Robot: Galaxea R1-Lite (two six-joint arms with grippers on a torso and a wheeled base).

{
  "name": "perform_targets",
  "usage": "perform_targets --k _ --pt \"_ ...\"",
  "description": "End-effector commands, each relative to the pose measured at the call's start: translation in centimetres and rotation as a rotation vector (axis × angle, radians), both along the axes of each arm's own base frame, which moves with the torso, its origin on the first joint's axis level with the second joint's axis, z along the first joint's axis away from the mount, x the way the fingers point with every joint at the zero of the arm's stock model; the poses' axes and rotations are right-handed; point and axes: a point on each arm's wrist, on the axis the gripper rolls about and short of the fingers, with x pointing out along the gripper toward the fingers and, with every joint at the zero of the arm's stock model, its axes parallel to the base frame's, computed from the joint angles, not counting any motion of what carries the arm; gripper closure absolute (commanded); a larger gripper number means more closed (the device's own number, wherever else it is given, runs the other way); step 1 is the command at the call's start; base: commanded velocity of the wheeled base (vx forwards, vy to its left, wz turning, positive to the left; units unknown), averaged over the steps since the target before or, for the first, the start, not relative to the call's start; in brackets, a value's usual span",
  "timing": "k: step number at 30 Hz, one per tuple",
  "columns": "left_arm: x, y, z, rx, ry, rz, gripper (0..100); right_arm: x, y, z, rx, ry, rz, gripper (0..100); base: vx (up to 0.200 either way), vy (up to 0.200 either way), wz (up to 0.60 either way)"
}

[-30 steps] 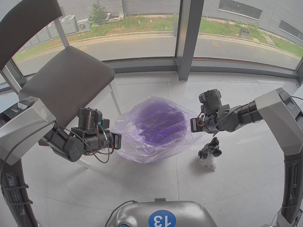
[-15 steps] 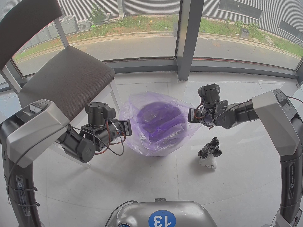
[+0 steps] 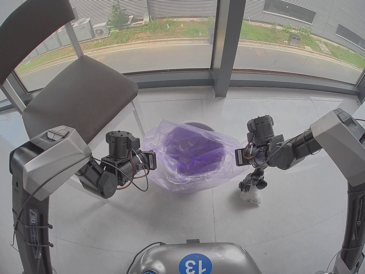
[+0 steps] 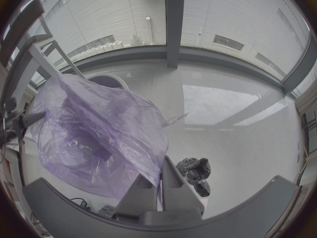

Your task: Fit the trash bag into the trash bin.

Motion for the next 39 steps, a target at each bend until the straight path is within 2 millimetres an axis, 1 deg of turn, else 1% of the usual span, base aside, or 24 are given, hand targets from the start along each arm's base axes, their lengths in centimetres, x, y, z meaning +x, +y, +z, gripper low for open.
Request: perform_targets --k 1,4,8,9,10,11,15,18,21,22,24,25,28,31,36,37,39 --pt "1.3 0.4 -1.4 -0.014 -0.024 0.025 100 -1.1 0.0 0.2 -0.017 -0.037 0.03 100 0.0 0.0 0.0" --pt "1.3 0.2 -1.7 -0.019 -0.035 0.021 100 -0.6 0.1 0.3 -0.001 -0.079 0.031 100 0.0 0.0 0.0" --pt "1.2 -0.3 -2.1 -0.013 -0.027 0.012 100 0.1 0.2 -0.4 0.002 -0.091 0.025 100 0.0 0.0 0.0" --pt "1.2 -0.3 -2.5 -0.006 -0.018 0.019 100 0.3 0.2 -0.9 0.002 -0.086 0.023 100 0.0 0.0 0.0" --pt "1.2 -0.3 -2.5 -0.006 -0.018 0.019 100 0.3 0.2 -0.9 0.002 -0.086 0.023 100 0.0 0.0 0.0" --pt "1.0 0.2 -3.0 0.016 0.002 0.027 100 0.4 0.3 -1.6 -0.003 -0.075 0.023 100 0.0 0.0 0.0" --pt "0.7 0.8 -3.3 0.027 0.021 0.021 100 0.7 0.3 -3.1 -0.014 -0.052 0.023 100 0.0 0.0 0.0" --pt "0.6 0.3 -3.2 0.023 0.011 0.012 100 1.4 0.4 -3.8 -0.017 -0.051 0.022 100 0.0 0.0 0.0" --pt "0.8 0.2 -2.9 0.013 -0.001 0.013 100 2.2 0.6 -3.9 -0.009 -0.068 0.018 100 0.0 0.0 0.0" --pt "0.8 0.2 -2.9 0.013 -0.001 0.013 100 2.2 0.6 -3.9 -0.009 -0.068 0.018 100 0.0 0.0 0.0" --pt "1.1 0.0 -2.5 -0.002 -0.015 0.015 100 2.9 0.9 -4.2 -0.005 -0.082 0.019 100 0.0 0.0 0.0" --pt "1.1 0.0 -2.5 -0.002 -0.015 0.015 100 2.9 0.9 -4.2 -0.005 -0.082 0.019 100 0.0 0.0 0.0" --pt "1.4 -0.5 -1.9 -0.042 -0.03 0.024 100 4.2 1.3 -4.6 0.002 -0.103 0.017 100 0.0 0.0 0.0" --pt "1.4 -0.6 -2.0 -0.044 -0.028 0.027 100 4.8 1.4 -4.8 0.006 -0.114 0.015 100 0.0 0.0 0.0" --pt "1.5 -0.6 -2.0 -0.047 -0.033 0.027 100 5.0 1.5 -5.0 0.009 -0.118 0.016 100 0.0 0.0 0.0" --pt "1.5 -0.6 -1.9 -0.046 -0.035 0.027 100 5.0 1.5 -4.9 0.008 -0.118 0.015 0 0.0 0.0 0.0" --pt "1.5 -0.7 -1.9 -0.049 -0.042 0.025 100 4.9 1.4 -5.1 0.005 -0.11 0.013 0 0.0 0.0 0.0"
